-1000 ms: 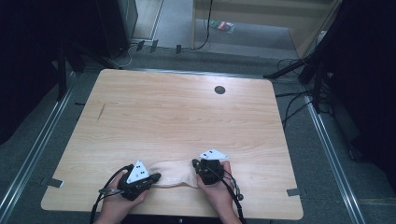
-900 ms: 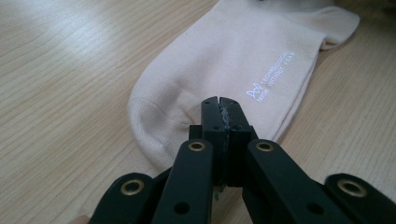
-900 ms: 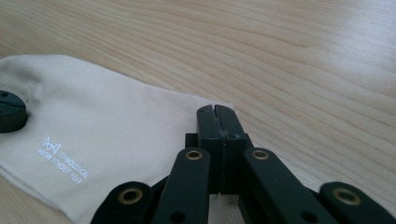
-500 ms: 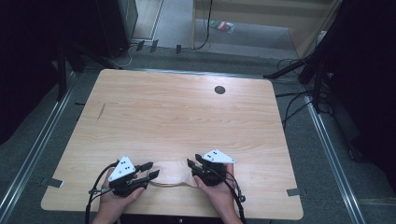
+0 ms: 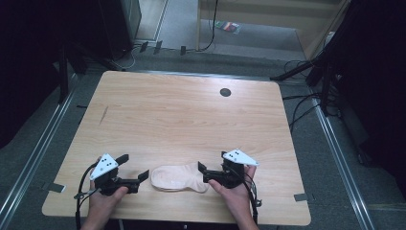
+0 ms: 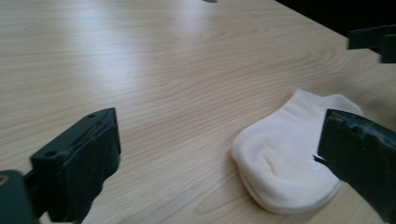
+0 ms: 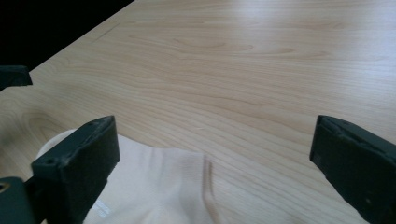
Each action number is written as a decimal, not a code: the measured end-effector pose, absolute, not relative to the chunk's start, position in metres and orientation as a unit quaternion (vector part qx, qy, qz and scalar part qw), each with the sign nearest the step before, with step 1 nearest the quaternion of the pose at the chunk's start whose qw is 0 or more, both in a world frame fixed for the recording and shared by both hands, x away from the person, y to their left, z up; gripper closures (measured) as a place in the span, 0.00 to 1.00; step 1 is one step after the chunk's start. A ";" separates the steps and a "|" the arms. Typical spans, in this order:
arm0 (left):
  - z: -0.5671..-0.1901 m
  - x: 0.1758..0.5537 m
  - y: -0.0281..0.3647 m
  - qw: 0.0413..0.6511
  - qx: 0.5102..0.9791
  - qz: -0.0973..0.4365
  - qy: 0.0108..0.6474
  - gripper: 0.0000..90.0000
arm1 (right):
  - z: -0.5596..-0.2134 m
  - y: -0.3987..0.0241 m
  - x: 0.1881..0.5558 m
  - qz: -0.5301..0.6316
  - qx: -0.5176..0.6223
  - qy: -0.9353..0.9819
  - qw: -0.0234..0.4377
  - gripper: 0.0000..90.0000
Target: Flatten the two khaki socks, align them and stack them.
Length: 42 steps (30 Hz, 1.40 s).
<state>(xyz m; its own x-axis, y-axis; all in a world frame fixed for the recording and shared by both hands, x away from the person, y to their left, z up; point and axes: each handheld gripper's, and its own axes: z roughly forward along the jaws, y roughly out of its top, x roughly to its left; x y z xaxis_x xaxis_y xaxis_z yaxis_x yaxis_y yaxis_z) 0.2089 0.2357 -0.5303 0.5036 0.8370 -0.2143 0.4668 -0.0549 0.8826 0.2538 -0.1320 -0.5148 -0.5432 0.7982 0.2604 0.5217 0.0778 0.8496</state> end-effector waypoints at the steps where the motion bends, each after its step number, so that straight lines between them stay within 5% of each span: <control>1: -0.531 0.210 0.239 0.507 0.701 0.182 0.468 0.00 | -0.514 -0.136 0.254 0.506 0.455 0.721 0.135 0.00; 42: -0.546 0.200 0.353 0.437 0.656 0.253 0.561 0.00 | -0.538 -0.296 0.231 0.442 0.540 0.679 0.227 0.01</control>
<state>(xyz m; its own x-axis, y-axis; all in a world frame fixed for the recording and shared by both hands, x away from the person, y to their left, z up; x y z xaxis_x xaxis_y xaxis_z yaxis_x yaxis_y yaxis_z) 0.2000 0.3534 -0.5455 0.2430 0.9571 -0.1581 0.5138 0.0112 0.8578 0.2310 -0.2959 -0.5377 -0.3131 0.9344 0.1697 0.5340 0.0254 0.8451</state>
